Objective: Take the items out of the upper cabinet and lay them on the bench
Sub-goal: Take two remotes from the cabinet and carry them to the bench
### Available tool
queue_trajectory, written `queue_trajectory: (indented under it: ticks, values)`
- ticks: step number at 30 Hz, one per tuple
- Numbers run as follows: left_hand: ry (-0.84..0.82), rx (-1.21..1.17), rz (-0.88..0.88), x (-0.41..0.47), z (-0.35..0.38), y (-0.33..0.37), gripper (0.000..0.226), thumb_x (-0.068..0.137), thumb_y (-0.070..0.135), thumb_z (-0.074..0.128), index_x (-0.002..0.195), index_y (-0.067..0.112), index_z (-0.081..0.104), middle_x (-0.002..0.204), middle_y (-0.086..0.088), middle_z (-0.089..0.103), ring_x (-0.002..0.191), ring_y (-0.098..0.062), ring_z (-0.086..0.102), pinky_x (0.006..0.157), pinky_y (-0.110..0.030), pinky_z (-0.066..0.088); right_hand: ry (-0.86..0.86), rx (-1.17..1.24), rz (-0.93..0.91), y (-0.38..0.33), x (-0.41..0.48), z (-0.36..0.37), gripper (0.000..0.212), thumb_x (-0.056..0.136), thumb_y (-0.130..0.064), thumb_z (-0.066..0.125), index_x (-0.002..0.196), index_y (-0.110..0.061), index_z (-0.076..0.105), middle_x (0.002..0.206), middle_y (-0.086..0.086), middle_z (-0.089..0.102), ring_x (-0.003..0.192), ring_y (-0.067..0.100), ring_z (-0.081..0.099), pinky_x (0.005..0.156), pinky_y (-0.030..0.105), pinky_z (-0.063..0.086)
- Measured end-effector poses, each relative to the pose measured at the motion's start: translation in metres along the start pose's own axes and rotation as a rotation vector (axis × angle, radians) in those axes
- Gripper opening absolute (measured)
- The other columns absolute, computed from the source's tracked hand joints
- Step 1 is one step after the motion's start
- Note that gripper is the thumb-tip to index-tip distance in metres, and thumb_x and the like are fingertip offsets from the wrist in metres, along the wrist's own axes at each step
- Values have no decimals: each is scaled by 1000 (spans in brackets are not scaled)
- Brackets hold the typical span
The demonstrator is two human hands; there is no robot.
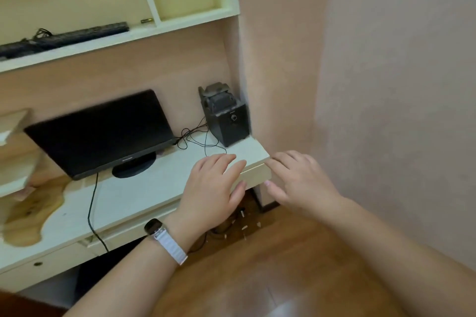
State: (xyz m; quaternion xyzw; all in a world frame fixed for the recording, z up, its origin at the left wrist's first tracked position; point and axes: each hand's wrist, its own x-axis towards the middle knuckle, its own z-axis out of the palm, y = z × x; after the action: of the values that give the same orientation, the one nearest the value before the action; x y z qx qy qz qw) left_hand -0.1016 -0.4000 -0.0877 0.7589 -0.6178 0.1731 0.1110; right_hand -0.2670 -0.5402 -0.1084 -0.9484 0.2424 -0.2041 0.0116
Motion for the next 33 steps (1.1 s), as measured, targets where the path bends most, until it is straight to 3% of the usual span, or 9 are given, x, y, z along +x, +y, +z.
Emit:
queue_trajectory:
  ticks: [7, 16, 23, 33]
  values:
    - [-40, -11, -84, 31, 34, -60, 43, 93, 45, 46, 127, 24, 60, 129, -1, 62, 120, -23, 54, 102, -44, 41, 10, 0, -99, 3, 72, 36, 44, 87, -44, 50, 116, -14, 64, 115, 5, 66, 105, 28, 60, 82, 40, 48]
    - [46, -62, -37, 120, 77, -165, 42, 91, 45, 48, 124, 24, 62, 125, -1, 64, 118, -23, 55, 98, -41, 42, -80, -68, -68, 3, 208, 65, 52, 93, -53, 36, 132, -24, 56, 134, -2, 57, 122, 21, 53, 97, 39, 43]
    - [184, -70, 11, 195, 84, -241, 41, 89, 42, 54, 122, 21, 65, 123, 0, 64, 118, -24, 56, 99, -41, 40, 16, -125, -72, 6, 305, 75, 53, 91, -50, 41, 129, -19, 60, 129, 0, 61, 119, 22, 54, 93, 40, 44]
    - [318, 4, 85, 276, 63, -284, 39, 86, 36, 60, 119, 17, 66, 124, -6, 64, 114, -28, 57, 94, -41, 42, 261, -118, -157, 38, 397, 45, 46, 87, -46, 47, 118, -17, 64, 119, 2, 64, 111, 24, 55, 85, 35, 38]
